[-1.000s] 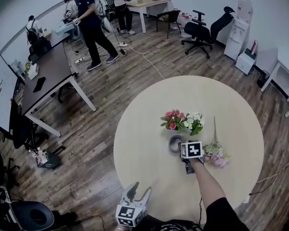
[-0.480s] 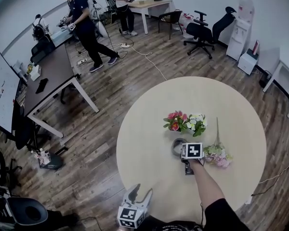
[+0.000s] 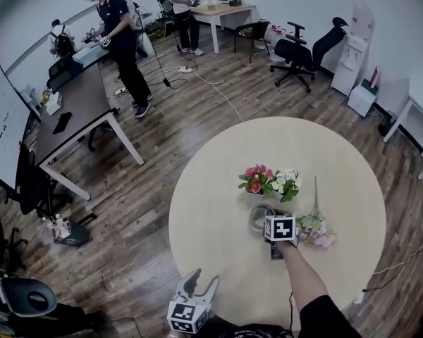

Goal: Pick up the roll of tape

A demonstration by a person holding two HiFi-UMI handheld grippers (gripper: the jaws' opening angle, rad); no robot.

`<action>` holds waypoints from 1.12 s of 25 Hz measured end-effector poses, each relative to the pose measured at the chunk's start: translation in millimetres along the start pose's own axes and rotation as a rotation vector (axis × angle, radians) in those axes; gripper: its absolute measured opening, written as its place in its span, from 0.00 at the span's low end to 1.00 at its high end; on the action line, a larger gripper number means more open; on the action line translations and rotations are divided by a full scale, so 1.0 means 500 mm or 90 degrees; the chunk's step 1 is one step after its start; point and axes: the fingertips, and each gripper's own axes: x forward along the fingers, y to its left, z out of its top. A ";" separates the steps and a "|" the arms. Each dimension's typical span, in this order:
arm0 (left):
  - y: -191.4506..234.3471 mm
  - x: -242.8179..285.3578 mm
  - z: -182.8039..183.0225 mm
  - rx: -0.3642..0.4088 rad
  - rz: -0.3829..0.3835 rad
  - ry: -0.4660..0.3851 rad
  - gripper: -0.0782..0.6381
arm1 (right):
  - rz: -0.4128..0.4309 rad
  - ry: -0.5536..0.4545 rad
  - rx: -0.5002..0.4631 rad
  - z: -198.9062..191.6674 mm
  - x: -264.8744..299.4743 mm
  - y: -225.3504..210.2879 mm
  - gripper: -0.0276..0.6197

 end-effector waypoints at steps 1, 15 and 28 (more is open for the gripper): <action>-0.002 0.000 0.001 -0.005 -0.002 -0.003 0.46 | 0.008 -0.013 -0.004 0.007 -0.008 0.005 0.13; -0.078 -0.022 0.007 0.023 -0.044 -0.032 0.45 | 0.048 -0.165 -0.099 0.045 -0.209 0.054 0.13; -0.138 -0.063 0.013 0.015 -0.056 -0.077 0.45 | 0.019 -0.240 -0.066 -0.024 -0.404 0.038 0.13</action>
